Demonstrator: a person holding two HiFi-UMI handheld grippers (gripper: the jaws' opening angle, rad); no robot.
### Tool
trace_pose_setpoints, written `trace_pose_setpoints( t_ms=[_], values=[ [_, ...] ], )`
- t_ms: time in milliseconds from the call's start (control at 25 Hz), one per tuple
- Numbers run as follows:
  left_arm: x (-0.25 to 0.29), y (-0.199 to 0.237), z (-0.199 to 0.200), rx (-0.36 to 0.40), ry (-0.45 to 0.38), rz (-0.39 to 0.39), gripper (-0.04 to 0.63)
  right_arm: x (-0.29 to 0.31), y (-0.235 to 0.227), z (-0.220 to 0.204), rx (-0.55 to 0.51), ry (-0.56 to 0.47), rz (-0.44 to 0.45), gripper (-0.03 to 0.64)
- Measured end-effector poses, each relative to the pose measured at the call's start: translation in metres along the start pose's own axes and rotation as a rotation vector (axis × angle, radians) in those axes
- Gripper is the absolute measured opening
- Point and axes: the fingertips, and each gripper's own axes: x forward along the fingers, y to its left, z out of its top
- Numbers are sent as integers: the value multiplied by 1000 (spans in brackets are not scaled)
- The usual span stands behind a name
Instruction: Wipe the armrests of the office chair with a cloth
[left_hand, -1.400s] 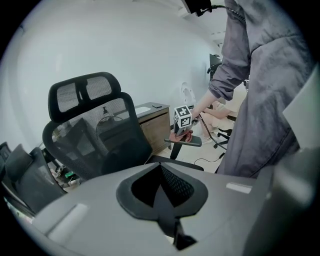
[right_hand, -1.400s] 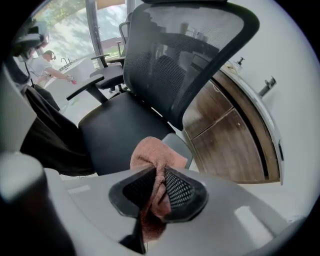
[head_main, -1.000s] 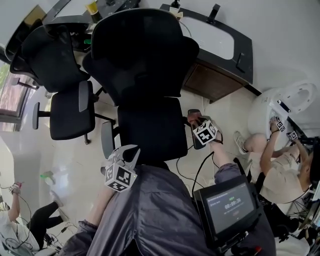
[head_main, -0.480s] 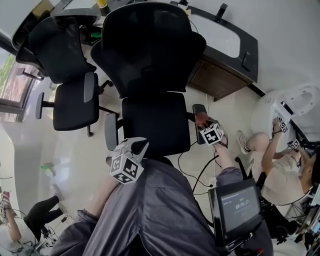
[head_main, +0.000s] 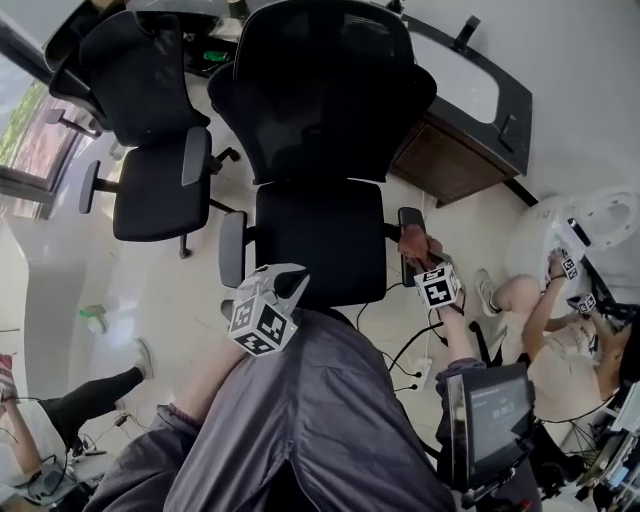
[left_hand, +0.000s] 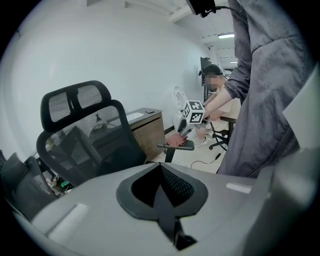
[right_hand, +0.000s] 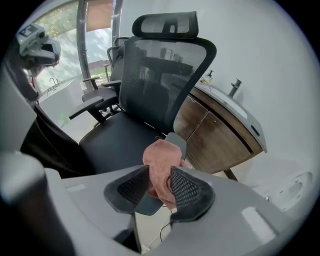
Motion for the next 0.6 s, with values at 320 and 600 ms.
trace_pose_setpoints(
  t_ms=[320, 600],
  values=[
    [-8, 2, 4, -6, -32, 12, 17, -41, 26, 48, -52, -120, -16, 117],
    [-16, 0, -1, 11, -35, 32, 17, -96, 104, 148, -243, -327, -17, 48]
  ],
)
